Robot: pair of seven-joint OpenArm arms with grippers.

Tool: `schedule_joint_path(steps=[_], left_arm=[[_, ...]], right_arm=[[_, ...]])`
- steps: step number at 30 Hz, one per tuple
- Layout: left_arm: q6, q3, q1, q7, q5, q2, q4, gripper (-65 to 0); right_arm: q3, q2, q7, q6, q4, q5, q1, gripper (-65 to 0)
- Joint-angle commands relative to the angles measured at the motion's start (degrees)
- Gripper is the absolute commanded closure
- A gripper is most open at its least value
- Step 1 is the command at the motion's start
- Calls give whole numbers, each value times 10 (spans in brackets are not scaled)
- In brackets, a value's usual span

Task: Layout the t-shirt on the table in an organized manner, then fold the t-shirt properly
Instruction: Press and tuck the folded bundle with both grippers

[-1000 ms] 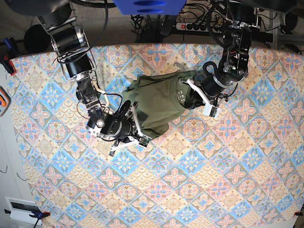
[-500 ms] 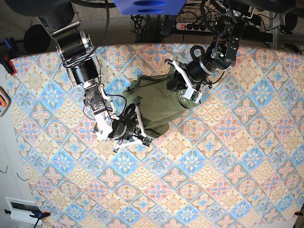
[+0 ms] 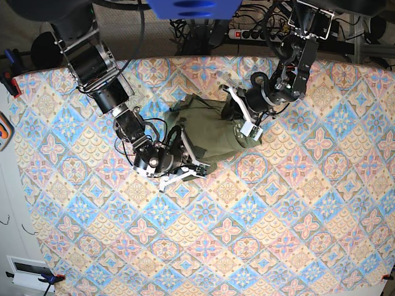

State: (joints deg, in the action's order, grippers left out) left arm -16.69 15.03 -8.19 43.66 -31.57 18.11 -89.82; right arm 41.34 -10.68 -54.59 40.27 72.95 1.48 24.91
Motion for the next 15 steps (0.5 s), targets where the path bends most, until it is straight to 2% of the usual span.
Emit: schedule_joint_path(steps=[1,6,9,12,15], left_arm=[[7,-3,8,-5,8,5,-5,-1],[7,1,59,-1,8,1,20,-1],[7,30,98,-5,8,1,58,-1],[7,46,120,-7,8,0,81,-1],[7,60,158,-14,8,-20,116,-1]], right_arm=[[-4,-12,-5,-3,33,-2,18,-4],[-8,-54,-37,-3,118,-1,-17,-3],[-9,-76,-57,-3,160,-1,-40,-3],[-28,-89,-64,-3,198,-1,-74,-3],[-60,-91,-65,-3,234,-1,-104,-3]])
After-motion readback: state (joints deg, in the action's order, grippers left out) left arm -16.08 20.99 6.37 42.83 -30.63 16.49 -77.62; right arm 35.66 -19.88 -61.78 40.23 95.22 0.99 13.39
